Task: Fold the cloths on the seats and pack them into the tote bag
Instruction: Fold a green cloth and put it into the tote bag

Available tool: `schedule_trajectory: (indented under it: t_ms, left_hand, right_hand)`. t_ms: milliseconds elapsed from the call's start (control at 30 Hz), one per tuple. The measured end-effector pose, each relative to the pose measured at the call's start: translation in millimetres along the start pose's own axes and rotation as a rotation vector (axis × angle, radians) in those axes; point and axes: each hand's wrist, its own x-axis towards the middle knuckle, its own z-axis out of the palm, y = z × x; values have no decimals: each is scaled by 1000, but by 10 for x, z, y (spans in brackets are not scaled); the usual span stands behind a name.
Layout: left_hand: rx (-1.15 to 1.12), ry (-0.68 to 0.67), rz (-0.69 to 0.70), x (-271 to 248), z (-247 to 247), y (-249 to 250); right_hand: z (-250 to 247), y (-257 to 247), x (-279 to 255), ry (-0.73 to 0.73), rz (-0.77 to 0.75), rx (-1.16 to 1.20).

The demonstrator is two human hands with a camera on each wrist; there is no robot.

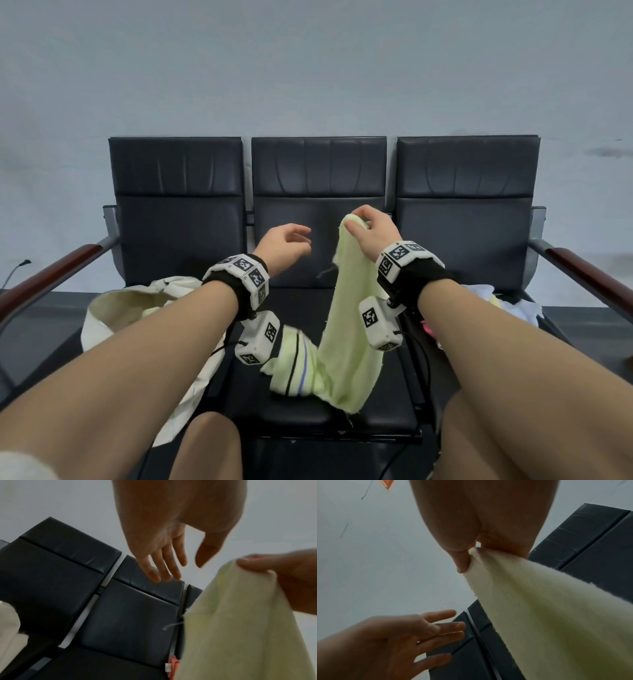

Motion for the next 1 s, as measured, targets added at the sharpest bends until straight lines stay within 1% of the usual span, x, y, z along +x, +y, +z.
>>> schedule_trajectory:
  t_ms: [100,167,233,300,333,400,467,533,600,700,767,833,900,967,1000]
  left_hand:
    - [-59,-219,21,-101,173,-16]
    - [-159,-316,5,-152,341,-84]
    - [-155,-325,-32,-182,513,-202]
    - [-65,-325,-74,-223,645,-332]
    - [-21,-346,-102,-240,695,-403]
    - [52,-424,-139,-278,753,-503]
    - [107,-450,-157,-304,782,-539]
    - [104,-382,-190,-324,772,-492]
    - [106,-269,-218,-325,726,-405]
    - [153,-71,-227,-276,622,-247]
    - [119,51,-322,-249,541,-139]
    - [-19,97,-414,-228,460,-46]
    - [-172,90,-469,-119,404,-93]
    - [-297,91,-524,-9,376,-189]
    - [-317,100,-544,-40,379,-136]
  right_hand:
    - [25,-72,-24,-34,-65,59]
    - [32,-161,-49,-52,-112,108]
    - [28,-269,-62,-65,-143,174]
    - [18,-350,-54,-50,-163,214]
    - [12,-370,-47,-39,-165,229]
    - [0,-353,-28,-6,-147,241]
    - [-6,-259,13,40,-102,213]
    - [-10,-132,76,84,-47,161]
    - [-10,-39,132,71,26,128]
    - [-3,42,109,-70,181,70]
    - [6,82,46,-146,249,-57]
    - [-14,100,-21,-185,276,-214]
    - [-43,94,-56,-212,267,-319]
    - [-17,122,-59,-240,259,-361]
    - [12,147,-64,-289,277,-320]
